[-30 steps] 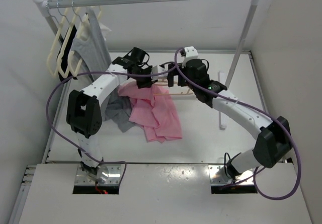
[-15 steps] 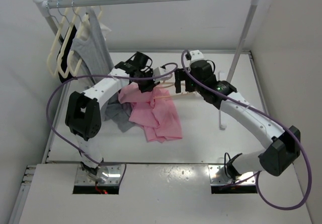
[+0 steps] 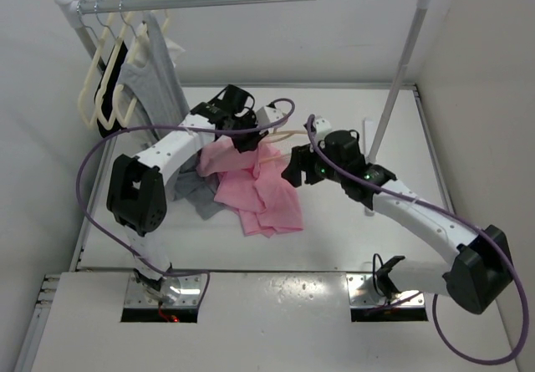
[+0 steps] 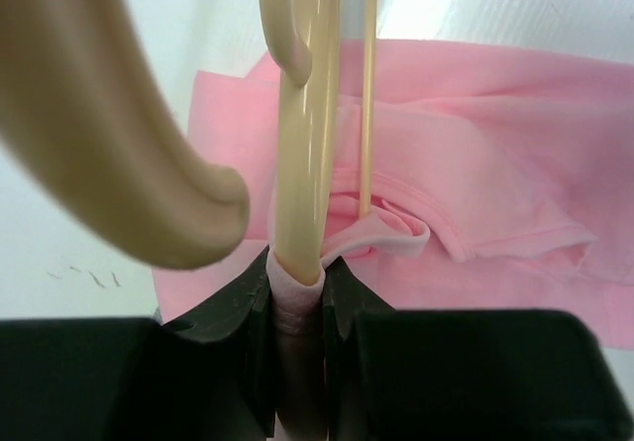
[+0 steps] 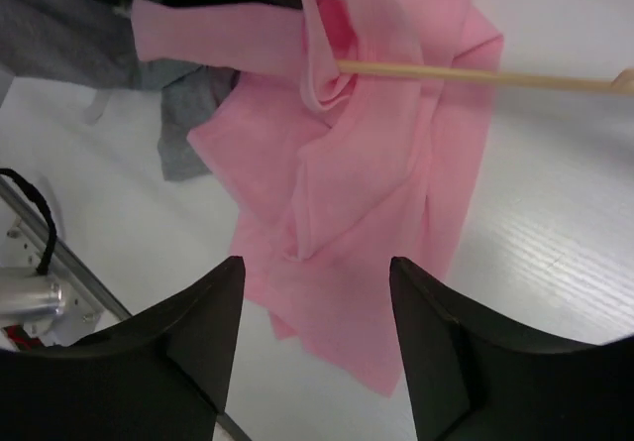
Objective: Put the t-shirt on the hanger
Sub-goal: Place tshirt on hanger
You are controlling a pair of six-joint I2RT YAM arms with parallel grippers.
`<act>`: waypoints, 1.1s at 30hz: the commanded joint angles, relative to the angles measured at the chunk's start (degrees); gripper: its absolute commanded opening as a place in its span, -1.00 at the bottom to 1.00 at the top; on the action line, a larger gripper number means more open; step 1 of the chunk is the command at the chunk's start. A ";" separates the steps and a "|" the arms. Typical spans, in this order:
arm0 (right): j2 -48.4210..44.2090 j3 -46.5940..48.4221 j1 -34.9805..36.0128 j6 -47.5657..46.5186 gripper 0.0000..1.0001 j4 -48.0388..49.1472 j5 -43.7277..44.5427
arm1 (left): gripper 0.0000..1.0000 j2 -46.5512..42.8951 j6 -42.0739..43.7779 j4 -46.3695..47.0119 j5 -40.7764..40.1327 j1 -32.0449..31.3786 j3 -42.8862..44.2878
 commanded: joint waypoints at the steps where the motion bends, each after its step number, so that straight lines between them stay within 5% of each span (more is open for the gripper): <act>1: -0.51 -4.24 1.75 14.23 0.15 13.66 3.30 | -1.00 -4.33 -4.56 3.52 -1.81 -1.05 0.80; 3: 3.97 -1.71 3.58 15.06 0.11 12.20 2.49 | -1.00 -4.34 -4.56 4.04 -2.35 -1.58 0.80; 5: 12.55 5.31 5.09 15.06 0.30 4.49 3.72 | -1.00 -3.64 -4.56 4.57 -3.40 -1.58 0.80; 10: 15.77 0.77 6.85 15.76 0.50 13.40 5.92 | -1.00 -3.11 -5.09 5.10 -3.40 -1.58 0.18; 18: 27.27 7.17 10.10 15.67 0.57 10.60 9.60 | -1.00 -2.05 -5.62 5.63 -3.93 -1.58 0.18; 23: 33.69 11.40 11.33 15.40 0.38 5.67 15.66 | -1.00 -2.05 -5.62 5.63 -3.40 -1.58 -0.35; 25: 34.84 12.71 11.33 16.81 0.17 4.88 17.34 | -1.00 -2.58 -5.62 5.63 -3.40 -1.58 -0.96; 29: 36.95 13.24 9.49 19.71 -1.00 3.83 17.09 | -1.00 -3.63 -5.62 5.63 -3.40 -1.58 -2.19; 33: 33.19 8.34 8.87 19.72 -1.00 3.83 19.19 | -1.00 -5.82 -3.60 5.02 -4.11 -0.89 -3.24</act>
